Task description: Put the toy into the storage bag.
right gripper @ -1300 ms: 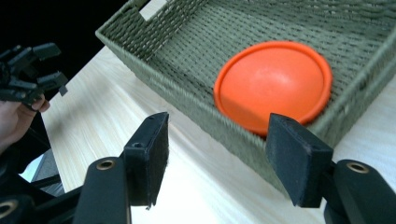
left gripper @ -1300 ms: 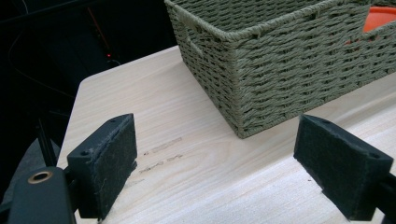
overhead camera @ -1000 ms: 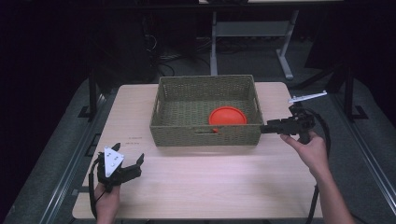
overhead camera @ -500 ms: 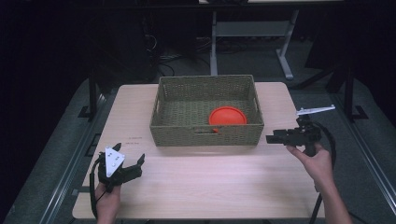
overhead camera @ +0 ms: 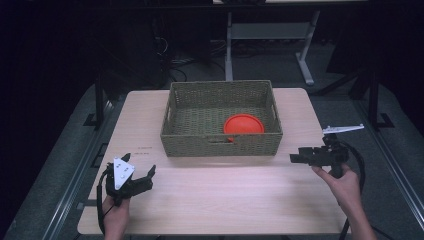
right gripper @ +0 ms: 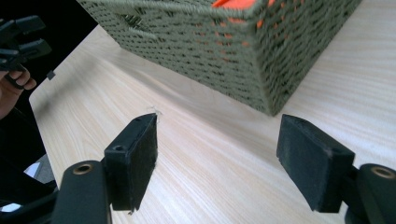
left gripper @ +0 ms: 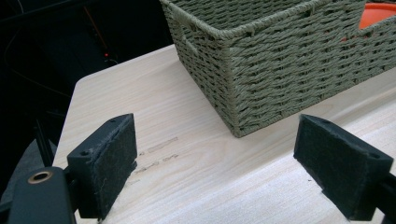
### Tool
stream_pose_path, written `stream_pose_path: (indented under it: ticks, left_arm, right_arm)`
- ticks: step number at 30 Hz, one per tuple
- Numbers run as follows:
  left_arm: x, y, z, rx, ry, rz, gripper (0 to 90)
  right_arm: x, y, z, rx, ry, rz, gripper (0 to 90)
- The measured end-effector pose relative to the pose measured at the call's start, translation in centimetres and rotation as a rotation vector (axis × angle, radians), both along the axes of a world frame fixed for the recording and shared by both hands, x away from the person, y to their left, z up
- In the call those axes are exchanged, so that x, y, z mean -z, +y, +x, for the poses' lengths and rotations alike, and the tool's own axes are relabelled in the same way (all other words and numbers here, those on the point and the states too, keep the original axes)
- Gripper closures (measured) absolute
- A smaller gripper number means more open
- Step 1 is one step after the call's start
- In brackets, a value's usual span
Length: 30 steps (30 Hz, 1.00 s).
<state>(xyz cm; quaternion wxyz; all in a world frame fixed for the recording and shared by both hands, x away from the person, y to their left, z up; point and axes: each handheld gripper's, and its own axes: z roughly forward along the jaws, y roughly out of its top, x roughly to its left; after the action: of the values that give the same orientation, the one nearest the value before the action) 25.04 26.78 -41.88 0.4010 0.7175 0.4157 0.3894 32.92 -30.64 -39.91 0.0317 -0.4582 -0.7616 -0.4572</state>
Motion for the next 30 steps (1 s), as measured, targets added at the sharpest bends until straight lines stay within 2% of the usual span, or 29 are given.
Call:
stream_pose_path:
  ticks: [7,18,30]
  left_arm:
    - [0.0,0.0,0.0,0.001,0.0,0.003,12.8]
    - [0.0,0.0,0.0,0.003,0.003,0.007,12.8]
    - [0.0,-0.1,0.0,0.005,0.002,0.006,12.8]
  right_arm:
    - [1.1,-0.7,-1.0,0.004,0.0,0.019,29.2]
    - [1.9,-1.3,-2.2,-0.002,-0.006,0.011,28.5]
    - [3.1,-2.1,-3.8,0.021,0.003,0.01,28.5]
